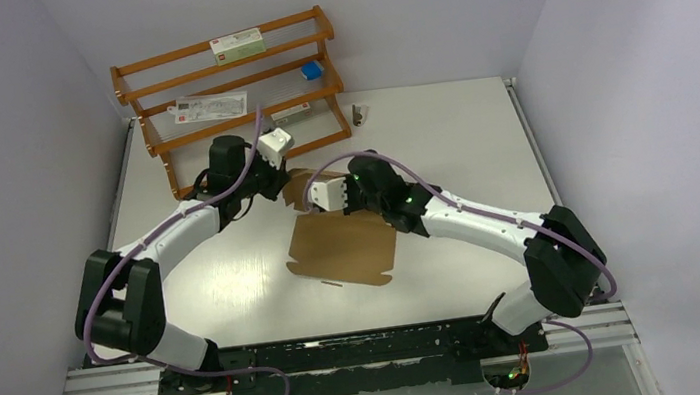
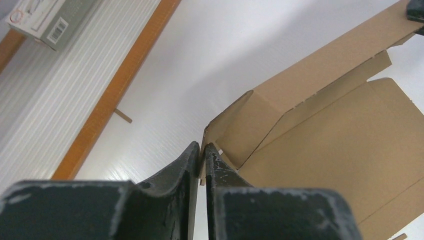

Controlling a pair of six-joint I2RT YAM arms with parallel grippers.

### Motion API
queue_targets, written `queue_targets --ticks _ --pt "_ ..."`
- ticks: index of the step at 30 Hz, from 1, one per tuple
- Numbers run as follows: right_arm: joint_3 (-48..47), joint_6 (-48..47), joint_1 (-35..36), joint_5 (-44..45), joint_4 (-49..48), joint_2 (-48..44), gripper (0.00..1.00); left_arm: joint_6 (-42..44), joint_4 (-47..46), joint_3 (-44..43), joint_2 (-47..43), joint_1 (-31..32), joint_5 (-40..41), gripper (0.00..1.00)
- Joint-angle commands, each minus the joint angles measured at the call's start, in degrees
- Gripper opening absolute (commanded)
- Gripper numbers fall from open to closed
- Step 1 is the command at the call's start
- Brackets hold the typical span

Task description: Fold the paper box

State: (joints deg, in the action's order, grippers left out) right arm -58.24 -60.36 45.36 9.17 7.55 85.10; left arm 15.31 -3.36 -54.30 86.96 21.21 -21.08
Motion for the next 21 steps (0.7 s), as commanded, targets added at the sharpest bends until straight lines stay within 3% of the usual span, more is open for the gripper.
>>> queue_targets --ticks 1,7,10,14,21 --pt "3.7 -3.9 1.4 4.7 -6.6 -2.0 0.0 -3.8 -2.3 1.4 -3.4 0.6 2.1 0.17" --pt "5.9 -5.9 1.8 6.2 -11.0 -2.7 0.0 -8.5 -2.0 2.9 -5.0 0.8 -0.3 0.27" --pt "5.9 -6.1 1.9 6.1 -11.3 -2.5 0.0 -9.0 -0.4 3.2 -7.3 0.4 3.5 0.32" --pt "5.8 -6.1 1.9 5.2 -11.5 -2.8 0.0 -7.7 0.7 3.0 -9.9 -4.2 4.4 0.38" --pt "5.4 -6.7 1.9 4.2 -11.2 -3.4 0.0 -5.3 3.2 0.7 -4.4 -8.6 4.2 0.43"
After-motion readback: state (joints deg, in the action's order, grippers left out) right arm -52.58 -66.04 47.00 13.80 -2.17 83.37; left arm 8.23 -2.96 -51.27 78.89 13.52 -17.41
